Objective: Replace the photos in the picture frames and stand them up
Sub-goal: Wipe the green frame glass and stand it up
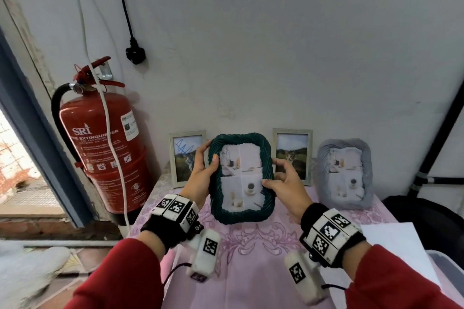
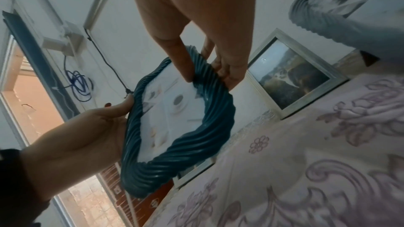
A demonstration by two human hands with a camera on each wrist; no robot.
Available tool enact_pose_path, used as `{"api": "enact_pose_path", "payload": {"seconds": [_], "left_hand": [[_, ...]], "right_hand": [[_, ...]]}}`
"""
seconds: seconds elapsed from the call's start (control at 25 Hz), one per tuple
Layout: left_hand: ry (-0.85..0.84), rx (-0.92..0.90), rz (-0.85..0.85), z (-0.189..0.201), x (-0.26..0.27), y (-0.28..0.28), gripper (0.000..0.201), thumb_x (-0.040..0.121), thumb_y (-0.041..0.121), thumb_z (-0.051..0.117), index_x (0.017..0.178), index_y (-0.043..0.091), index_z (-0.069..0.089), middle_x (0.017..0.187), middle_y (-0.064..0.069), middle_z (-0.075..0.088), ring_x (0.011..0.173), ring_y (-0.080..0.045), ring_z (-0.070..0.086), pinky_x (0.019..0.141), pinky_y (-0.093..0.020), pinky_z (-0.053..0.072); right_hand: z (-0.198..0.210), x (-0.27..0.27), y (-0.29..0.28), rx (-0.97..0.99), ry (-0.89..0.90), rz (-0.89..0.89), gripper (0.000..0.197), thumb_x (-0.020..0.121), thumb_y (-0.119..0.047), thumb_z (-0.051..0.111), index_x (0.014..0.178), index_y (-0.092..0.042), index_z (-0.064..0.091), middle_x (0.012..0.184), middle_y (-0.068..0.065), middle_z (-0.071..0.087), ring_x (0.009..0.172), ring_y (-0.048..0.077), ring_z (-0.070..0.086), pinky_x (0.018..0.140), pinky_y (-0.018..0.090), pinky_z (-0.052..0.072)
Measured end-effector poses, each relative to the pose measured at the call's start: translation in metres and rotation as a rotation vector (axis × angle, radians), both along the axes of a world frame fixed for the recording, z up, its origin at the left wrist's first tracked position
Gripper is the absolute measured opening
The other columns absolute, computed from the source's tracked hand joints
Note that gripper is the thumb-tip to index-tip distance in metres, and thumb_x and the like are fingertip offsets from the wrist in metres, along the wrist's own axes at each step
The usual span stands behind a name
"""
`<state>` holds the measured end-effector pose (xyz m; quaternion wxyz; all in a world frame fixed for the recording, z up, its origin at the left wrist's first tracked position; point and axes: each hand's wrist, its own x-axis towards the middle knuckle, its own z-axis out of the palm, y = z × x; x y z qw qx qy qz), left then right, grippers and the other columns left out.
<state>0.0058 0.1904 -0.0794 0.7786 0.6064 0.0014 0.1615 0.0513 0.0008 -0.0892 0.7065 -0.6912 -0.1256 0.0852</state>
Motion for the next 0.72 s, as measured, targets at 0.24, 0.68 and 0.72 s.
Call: {"api": "enact_pose_path", "payload": {"seconds": [0.24,0.68,0.72], "left_hand": [[0.077,-0.002,-0.013,-0.002,0.058,0.027,0.040,0.098,0.019,0.043,0.134,0.036,0.035,0.132,-0.007,0.055,0.110,-0.025,0.060,0.074,-0.035,0.056],[0.043,0.029,-0.009,-0.040,0.139,0.056,0.040,0.097,0.011,0.042,0.133,0.028,0.037,0.140,-0.011,0.046,0.127,-0.030,0.048,0.104,-0.054,0.040],[0.042,0.026,-0.014,-0.044,0.141,0.056,0.039,0.097,0.011,0.042,0.132,0.028,0.037,0.140,-0.010,0.046,0.126,-0.030,0.048,0.103,-0.053,0.041]], "right_hand": [[-0.006,0.057,0.026,-0.055,-0.047,-0.010,0.048,0.083,0.000,0.064,0.125,-0.011,0.042,0.106,0.020,0.060,0.097,0.037,0.061,0.086,0.047,0.054],[-0.039,0.132,0.057,-0.114,-0.015,-0.064,0.043,0.084,0.002,0.061,0.119,-0.016,0.043,0.102,0.027,0.060,0.097,0.043,0.061,0.083,0.051,0.055],[-0.041,0.133,0.057,-0.121,-0.011,-0.064,0.043,0.084,0.003,0.061,0.119,-0.014,0.042,0.103,0.029,0.060,0.097,0.043,0.061,0.083,0.052,0.054]]}}
